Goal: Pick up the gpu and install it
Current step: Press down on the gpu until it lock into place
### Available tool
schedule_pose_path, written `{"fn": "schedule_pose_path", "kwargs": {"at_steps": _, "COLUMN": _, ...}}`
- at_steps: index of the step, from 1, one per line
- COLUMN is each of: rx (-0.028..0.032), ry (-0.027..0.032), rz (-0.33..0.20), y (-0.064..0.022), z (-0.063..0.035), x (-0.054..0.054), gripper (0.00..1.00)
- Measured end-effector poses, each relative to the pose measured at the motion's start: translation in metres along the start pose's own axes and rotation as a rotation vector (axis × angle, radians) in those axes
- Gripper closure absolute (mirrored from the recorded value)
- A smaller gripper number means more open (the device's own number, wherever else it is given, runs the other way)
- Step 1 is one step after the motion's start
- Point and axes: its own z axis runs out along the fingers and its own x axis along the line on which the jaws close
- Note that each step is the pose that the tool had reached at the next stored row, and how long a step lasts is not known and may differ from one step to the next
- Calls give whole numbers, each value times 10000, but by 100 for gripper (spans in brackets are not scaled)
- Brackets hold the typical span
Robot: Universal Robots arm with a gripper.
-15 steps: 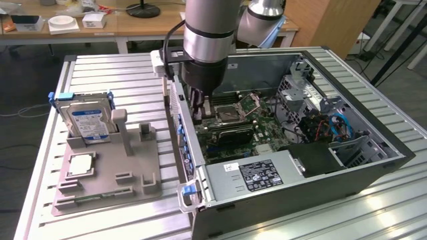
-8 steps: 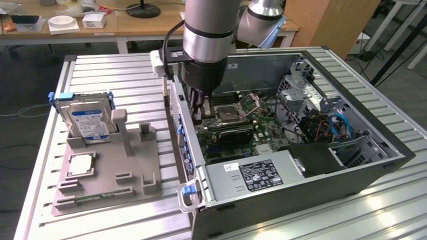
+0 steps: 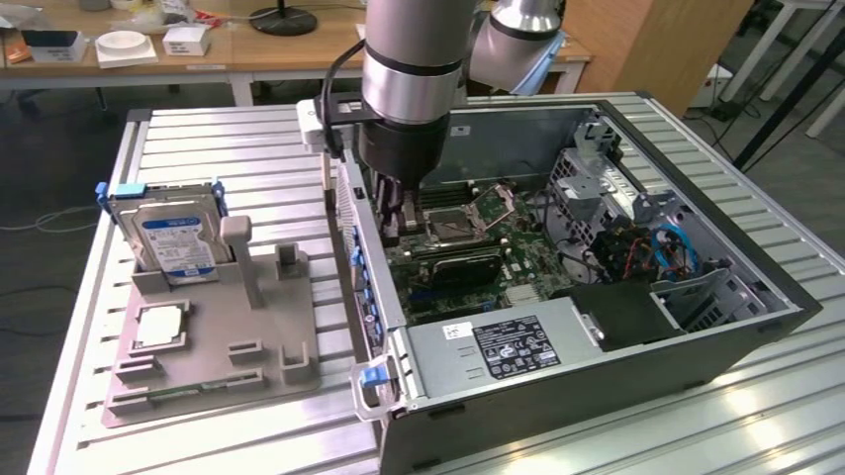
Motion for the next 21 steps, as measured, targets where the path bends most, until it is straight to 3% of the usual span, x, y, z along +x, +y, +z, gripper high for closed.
{"fn": "schedule_pose_path", "kwargs": {"at_steps": 10, "rx": 2, "ry": -1, "rz": 0, "y": 5, "z": 0, "x": 0, "gripper": 89}}
{"fn": "schedule_pose_path", "kwargs": {"at_steps": 18, "rx": -1, "ry": 42, "rz": -35, "y": 28, "z": -1, "x": 1, "gripper": 89}}
{"fn": "schedule_pose_path", "kwargs": {"at_steps": 21, "rx": -23, "ry": 50, "rz": -28, "y": 36, "z": -100, "x": -1, "gripper": 89}}
